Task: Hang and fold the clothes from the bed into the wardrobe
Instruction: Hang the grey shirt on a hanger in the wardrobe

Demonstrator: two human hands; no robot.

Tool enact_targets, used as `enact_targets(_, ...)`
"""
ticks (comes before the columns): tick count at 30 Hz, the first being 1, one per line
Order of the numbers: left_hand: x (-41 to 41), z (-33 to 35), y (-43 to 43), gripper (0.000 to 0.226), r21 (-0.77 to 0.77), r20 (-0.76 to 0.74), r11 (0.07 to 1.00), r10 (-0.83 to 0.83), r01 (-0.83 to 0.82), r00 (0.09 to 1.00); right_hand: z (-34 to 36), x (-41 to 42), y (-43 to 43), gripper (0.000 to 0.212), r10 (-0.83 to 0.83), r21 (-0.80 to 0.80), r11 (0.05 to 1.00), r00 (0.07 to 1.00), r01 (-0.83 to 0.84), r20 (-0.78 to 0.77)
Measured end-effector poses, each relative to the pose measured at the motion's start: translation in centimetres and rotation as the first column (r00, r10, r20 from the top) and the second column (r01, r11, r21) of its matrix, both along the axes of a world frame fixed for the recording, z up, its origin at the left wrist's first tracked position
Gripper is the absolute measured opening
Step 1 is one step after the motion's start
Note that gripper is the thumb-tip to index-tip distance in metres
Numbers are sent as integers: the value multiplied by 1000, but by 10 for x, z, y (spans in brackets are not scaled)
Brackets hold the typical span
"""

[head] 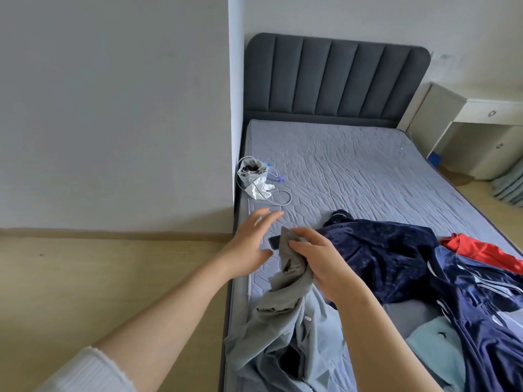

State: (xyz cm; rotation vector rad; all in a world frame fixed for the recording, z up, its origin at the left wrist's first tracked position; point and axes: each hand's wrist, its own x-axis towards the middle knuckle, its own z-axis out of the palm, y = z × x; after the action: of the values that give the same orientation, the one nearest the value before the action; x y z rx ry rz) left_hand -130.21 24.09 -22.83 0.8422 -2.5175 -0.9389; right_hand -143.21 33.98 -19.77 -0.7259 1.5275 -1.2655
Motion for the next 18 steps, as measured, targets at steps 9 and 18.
enact_targets(9,-9,20,11,13,126,-51,985,129,-121,990,6,0,11,27,-4,40,999,975,14,-223)
enact_targets(18,-6,79,13,29,263,-452,909,412,-323,791,-2,1,8,34,-112,68,976,749,206,-653)
